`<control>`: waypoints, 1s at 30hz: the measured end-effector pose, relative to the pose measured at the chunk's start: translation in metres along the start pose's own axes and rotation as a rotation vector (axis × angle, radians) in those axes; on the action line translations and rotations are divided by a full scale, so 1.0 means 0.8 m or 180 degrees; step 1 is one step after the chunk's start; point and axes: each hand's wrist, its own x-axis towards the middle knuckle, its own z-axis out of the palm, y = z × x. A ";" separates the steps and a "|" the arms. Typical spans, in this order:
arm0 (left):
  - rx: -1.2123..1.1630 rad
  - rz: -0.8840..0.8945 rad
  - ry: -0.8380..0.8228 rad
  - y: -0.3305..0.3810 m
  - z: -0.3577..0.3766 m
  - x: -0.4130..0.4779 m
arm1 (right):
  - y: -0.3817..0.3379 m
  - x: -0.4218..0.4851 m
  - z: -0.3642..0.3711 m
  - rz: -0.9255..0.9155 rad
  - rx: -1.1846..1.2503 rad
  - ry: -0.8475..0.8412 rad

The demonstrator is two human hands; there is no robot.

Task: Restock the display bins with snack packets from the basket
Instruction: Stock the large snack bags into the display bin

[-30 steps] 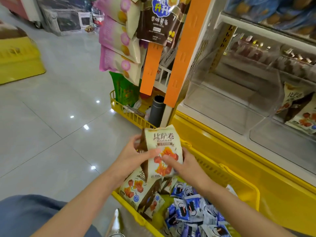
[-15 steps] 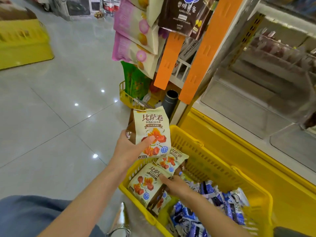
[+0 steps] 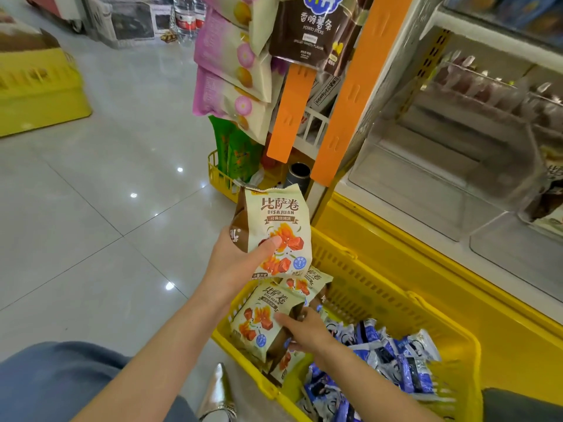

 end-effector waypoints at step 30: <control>0.0451 0.0941 -0.1762 0.092 0.293 0.003 | -0.155 -0.206 -0.463 -0.1886 0.0850 0.2490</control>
